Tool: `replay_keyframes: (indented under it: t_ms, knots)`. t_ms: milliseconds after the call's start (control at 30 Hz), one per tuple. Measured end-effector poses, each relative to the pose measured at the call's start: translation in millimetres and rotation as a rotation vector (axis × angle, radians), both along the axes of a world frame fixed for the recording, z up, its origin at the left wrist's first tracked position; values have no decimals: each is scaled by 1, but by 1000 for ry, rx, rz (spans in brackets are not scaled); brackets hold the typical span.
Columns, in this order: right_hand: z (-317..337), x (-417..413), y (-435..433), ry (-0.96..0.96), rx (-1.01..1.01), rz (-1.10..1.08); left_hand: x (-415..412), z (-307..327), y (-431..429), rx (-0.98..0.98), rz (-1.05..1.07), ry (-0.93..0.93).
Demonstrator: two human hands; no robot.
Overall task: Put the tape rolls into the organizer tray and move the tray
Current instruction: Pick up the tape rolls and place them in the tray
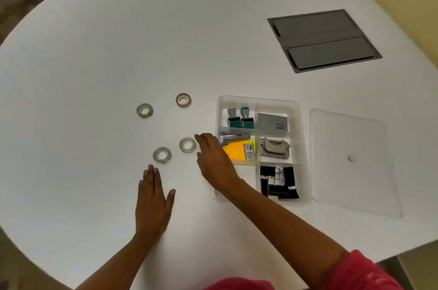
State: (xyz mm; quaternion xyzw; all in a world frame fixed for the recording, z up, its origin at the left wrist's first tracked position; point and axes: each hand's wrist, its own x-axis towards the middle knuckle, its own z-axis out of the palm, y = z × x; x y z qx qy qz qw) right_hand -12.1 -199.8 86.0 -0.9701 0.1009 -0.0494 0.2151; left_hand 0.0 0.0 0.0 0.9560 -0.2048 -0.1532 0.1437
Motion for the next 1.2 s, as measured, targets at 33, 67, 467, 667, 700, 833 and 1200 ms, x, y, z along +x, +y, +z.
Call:
replay_keyframes:
  t_ms: [33,67,467,667,700,833,1200]
  knots:
    - [-4,8,3,64,20,17,0,-2,0,-6,16,-11]
    - [-5,15,6,118,37,44,2,-2,0,-3,24,-25]
    - [-32,57,14,300,-94,86,3,-13,1,38,31,-85]
    - [-28,49,12,193,-17,61,2,-12,1,38,34,-89]
    - [-23,45,10,152,9,37,2,-12,1,34,33,-89]
    - [2,17,-6,-22,92,-106,2,-12,2,26,33,-93]
    - [5,-80,-59,69,-37,-333,0,-10,2,0,33,-107]
